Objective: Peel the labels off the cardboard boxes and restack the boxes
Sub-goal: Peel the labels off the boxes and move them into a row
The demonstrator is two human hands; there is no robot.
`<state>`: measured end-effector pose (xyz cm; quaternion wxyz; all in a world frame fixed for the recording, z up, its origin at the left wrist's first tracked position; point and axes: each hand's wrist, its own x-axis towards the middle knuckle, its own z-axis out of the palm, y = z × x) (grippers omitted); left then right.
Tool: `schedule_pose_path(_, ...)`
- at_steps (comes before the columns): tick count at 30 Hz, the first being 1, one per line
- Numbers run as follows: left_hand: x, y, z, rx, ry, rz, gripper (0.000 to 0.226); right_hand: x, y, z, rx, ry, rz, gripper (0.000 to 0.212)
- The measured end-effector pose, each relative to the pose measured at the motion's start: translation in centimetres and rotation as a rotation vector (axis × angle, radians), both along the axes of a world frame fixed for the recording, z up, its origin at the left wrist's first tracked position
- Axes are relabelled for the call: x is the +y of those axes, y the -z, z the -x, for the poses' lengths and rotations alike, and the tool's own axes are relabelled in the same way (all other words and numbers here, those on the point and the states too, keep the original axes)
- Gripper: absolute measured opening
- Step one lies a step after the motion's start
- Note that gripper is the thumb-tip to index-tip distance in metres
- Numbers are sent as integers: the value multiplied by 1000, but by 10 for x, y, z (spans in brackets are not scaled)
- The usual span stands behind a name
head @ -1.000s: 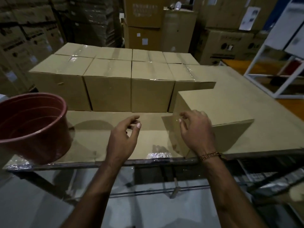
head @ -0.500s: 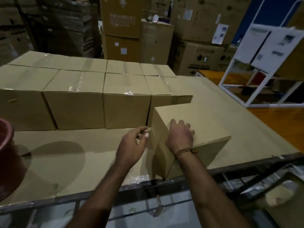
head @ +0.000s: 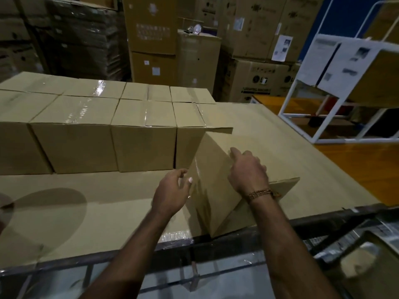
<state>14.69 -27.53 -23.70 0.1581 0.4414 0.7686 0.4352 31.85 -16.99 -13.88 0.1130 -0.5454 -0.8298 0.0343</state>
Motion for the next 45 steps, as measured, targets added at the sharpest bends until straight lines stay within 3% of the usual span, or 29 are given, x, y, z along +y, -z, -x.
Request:
schedule_pose_path(3, 14, 2, -31, -33, 62, 208, 62, 25, -9, -38, 53, 5, 22, 60)
schedule_pose_path(6, 29, -1, -68, -188, 154, 276, 61, 46, -13, -77, 120, -4, 8, 64)
schedule_pose_path(10, 49, 1, -108, -374, 185, 210, 67, 70, -15, -130, 180, -45, -7, 62)
schedule_pose_path(14, 70, -6, -147, -526, 150, 78, 89, 90, -11, -179, 239, -52, -27, 60)
schedule_pose_path(22, 104, -31, -196, -225, 11, -74, 78, 106, -6, -254, 591, -19, 37, 53)
schedule_pose_path(26, 129, -47, -192, -179, -30, -30, 74, 128, -1, -260, 688, -3, 178, 53)
schedule_pose_path(31, 162, -37, -172, -349, 27, 119, 85, 164, 28, -253, 641, -6, 312, 50)
schedule_pose_path(35, 181, -23, -174, -275, 88, 245, 86, 188, 58, -251, 653, 28, 340, 49)
schedule_pose_path(39, 209, -19, -175, -183, 155, 197, 88, 215, 61, -250, 678, 15, 340, 45)
schedule_pose_path(45, 246, -15, -158, -192, 260, 115, 98, 253, 57, -236, 710, 46, 305, 42)
